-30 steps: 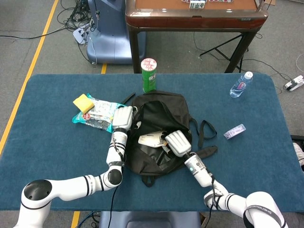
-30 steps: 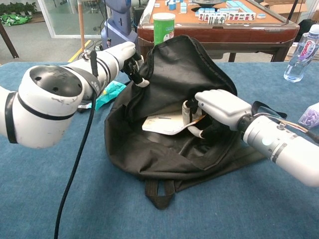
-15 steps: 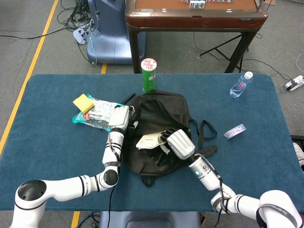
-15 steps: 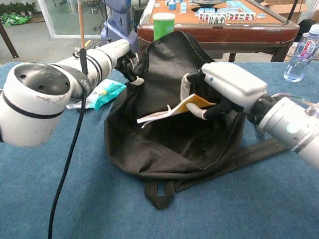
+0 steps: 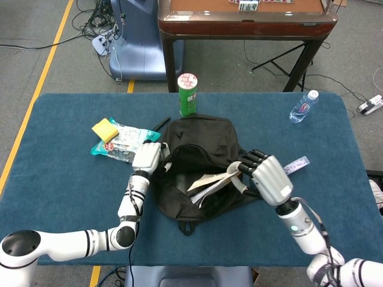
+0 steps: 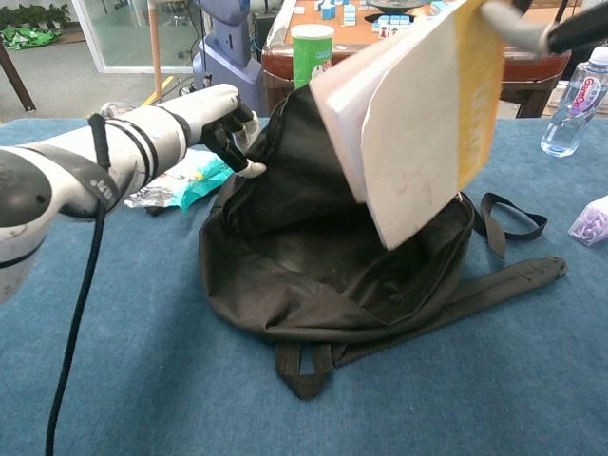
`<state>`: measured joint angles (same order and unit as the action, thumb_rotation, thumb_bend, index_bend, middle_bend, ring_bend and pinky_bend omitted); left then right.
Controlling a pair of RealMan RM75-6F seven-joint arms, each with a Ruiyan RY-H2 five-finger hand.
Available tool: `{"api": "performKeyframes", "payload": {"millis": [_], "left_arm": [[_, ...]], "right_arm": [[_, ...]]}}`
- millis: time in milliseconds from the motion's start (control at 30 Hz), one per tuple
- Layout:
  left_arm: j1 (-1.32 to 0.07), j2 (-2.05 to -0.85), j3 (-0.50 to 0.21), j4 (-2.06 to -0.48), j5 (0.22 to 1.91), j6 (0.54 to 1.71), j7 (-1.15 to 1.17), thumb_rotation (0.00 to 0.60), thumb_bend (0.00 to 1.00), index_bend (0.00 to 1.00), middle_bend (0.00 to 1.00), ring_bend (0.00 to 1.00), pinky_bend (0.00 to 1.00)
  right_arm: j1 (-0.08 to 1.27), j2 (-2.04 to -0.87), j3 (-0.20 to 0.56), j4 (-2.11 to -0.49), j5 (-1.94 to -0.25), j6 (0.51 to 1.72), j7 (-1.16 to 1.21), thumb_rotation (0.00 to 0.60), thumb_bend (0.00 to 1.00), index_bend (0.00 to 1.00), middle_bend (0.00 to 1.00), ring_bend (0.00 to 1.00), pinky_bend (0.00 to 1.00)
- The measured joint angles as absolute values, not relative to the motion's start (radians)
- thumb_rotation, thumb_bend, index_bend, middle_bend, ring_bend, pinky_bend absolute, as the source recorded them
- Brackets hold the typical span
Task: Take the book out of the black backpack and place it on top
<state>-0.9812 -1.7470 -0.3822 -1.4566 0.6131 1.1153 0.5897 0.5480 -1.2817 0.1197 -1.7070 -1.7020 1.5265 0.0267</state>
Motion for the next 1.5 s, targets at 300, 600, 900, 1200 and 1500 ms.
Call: {"api": "performKeyframes", "payload": {"millis": [300,600,900,1200,1500], "left_arm": [[-0.938,-1.579,-0.287,-1.73,0.617,1.071,0.636,0.6,0.32,0.28,0.39,0.29,0.14],[-0.855,-1.366,-0.188,-1.991,0.742,1.1,0.627,0.6,0.32,0.18,0.37,0.28,0.14],[-0.76,-1.268,-0.163,-2.012,0.882,1.169,0.492,0.6,0.32,0.17,0.35,0.27,0.14],[-0.685,-1.205,-0.15,-1.956,0.926,1.194,0.397,0.6,0.32,0.17,0.35,0.27,0.14],[-0.659,-1.175,-0.152,-1.938,0.934,1.184,0.364,0.6,0.32,0.17,0.35,0.27,0.14]], "right_arm": [[0.469,-1.141,0.164,-1.8,-1.672,1.588,0.075,0.6,0.45,0.81,0.63,0.51,0.48],[0.456,-1.14,0.171,-1.789,-1.658,1.564,0.099,0.6,0.45,0.81,0.63,0.51,0.48],[0.482,-1.189,0.191,-1.738,-1.603,1.488,0.071,0.6,0.45,0.81,0.63,0.51,0.48],[0.579,-1.338,0.244,-1.506,-1.543,1.39,0.061,0.6,0.44,0.81,0.63,0.51,0.48],[0.692,-1.515,0.236,-1.289,-1.518,1.22,0.039,0.6,0.36,0.42,0.34,0.29,0.37]]}}
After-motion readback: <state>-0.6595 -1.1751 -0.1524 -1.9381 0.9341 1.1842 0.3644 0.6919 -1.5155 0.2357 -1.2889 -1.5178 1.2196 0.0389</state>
